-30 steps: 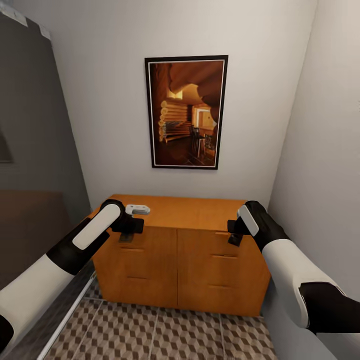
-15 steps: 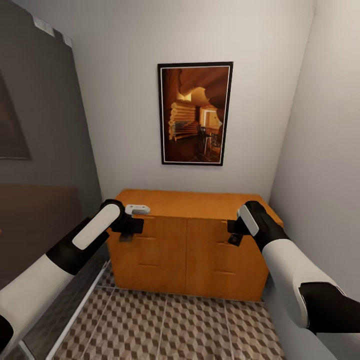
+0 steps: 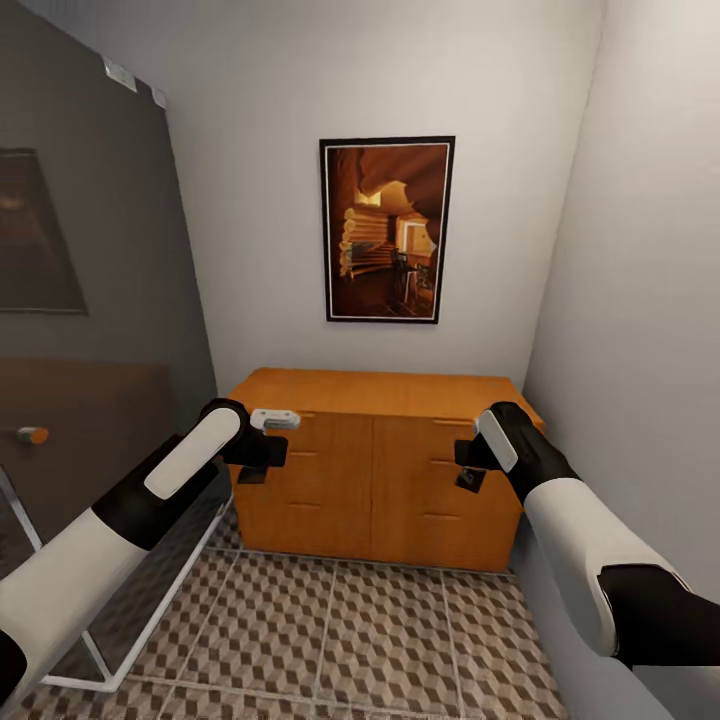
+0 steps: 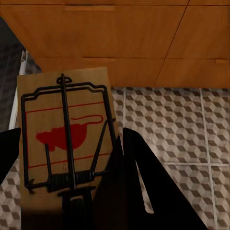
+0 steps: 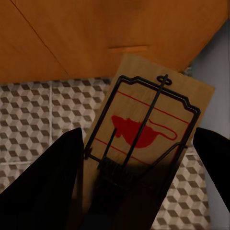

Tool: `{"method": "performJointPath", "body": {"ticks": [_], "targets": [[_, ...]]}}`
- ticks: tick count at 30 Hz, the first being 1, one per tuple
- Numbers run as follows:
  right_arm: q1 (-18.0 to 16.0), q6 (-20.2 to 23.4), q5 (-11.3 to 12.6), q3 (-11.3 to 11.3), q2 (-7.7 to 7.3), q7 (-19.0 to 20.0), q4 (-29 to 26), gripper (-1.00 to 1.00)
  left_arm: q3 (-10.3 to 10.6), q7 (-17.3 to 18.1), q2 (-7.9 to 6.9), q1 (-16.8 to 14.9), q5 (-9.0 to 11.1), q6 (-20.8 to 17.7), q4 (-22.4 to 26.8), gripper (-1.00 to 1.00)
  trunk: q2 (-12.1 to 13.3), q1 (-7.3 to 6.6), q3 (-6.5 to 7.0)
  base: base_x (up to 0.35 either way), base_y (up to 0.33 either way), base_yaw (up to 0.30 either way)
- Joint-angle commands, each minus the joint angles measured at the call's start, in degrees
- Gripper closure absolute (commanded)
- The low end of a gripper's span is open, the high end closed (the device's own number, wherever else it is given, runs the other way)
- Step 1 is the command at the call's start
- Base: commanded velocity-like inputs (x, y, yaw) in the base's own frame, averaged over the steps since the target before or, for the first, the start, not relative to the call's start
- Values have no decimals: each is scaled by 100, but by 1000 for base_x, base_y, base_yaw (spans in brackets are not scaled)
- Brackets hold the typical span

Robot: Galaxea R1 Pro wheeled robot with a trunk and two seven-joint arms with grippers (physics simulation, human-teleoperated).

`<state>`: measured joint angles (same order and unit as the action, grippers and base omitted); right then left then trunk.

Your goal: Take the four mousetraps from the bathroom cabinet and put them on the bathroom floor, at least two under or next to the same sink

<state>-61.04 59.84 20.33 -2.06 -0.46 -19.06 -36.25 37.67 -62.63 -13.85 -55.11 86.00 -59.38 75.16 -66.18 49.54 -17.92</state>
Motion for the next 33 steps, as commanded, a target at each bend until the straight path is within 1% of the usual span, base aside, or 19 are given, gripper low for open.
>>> {"method": "performJointPath", "body": {"ticks": [1,14,16,17,18,19,20,21,22,23,25,26,27,28,29,30,31,32,33], "targets": [[-3,16,59,-22,-2,-54,-5,100,12,-43,-4,-8,36,-30,3,100,-6,-3,-8,-345,0,0],[-3,16,67,-25,19,-64,17,100,6,-42,-7,-8,39,-25,-7,100,-6,-3,-8,-345,0,0],[2,16,61,-29,114,-77,69,100,12,-37,-5,-8,39,-23,-30,100,-6,-3,-8,-345,0,0],[3,16,36,-30,259,-80,156,100,19,-36,0,-8,38,-19,-71,100,-6,-3,-8,-345,0,0],[4,16,-100,-31,442,-84,298,100,27,-33,6,-8,38,-10,-223,100,-6,-3,-8,-345,0,0],[4,-78,-270,-31,569,-80,454,100,33,-34,13,-8,38,-2,-413,100,-6,-3,-8,-345,0,0],[4,-252,-386,-31,662,-79,593,100,38,-28,23,-8,39,5,-588,100,-6,-3,-8,-345,0,0],[4,-356,-440,-31,713,-77,670,100,40,-20,30,-8,37,12,-694,100,-6,-3,-8,-345,0,0],[4,-584,-536,-31,819,-75,834,100,43,14,43,-8,35,36,-939,100,-6,-3,-8,-345,0,0],[4,-1088,-695,-31,1025,-73,1195,100,51,187,62,-8,9,138,-1521,100,-6,-3,-8,-345,0,0],[4,-1563,-839,-31,1046,-75,1562,100,61,553,75,-8,-19,311,-2120,100,-6,-3,-8,-345,0,0],[4,-1677,-870,-29,1046,-76,1648,100,76,672,78,-8,-25,371,-2268,100,-6,-3,-8,-345,0,0],[4,-1898,-921,-27,1046,-76,1800,100,140,921,87,-7,-40,515,-2558,100,-6,-3,-8,-345,0,0],[4,-2120,-954,-25,1046,-71,1936,100,294,1186,94,-7,-86,699,-2834,100,-6,-3,-8,-345,0,0],[4,-2344,-976,-24,1046,-65,2061,100,555,1461,100,-8,-181,936,-3099,100,-6,-3,-8,-345,0,0],[4,-2562,-991,-24,1046,-61,2188,100,899,1754,105,-8,-309,1221,-3346,100,-6,-3,-8,-345,0,0],[4,-2876,-1006,-23,1046,-57,2388,100,1502,2237,128,-4,-480,1718,-3701,100,-6,-3,-8,-345,0,0],[4,-3066,-1012,-23,1046,-53,2518,100,1891,2587,153,-2,-543,2060,-3929,100,-6,-3,-8,-345,0,0],[4,-3231,-1019,-23,1046,-50,2632,100,2224,2946,171,-1,-583,2376,-4146,100,-6,-3,-8,-340,0,0]]}}
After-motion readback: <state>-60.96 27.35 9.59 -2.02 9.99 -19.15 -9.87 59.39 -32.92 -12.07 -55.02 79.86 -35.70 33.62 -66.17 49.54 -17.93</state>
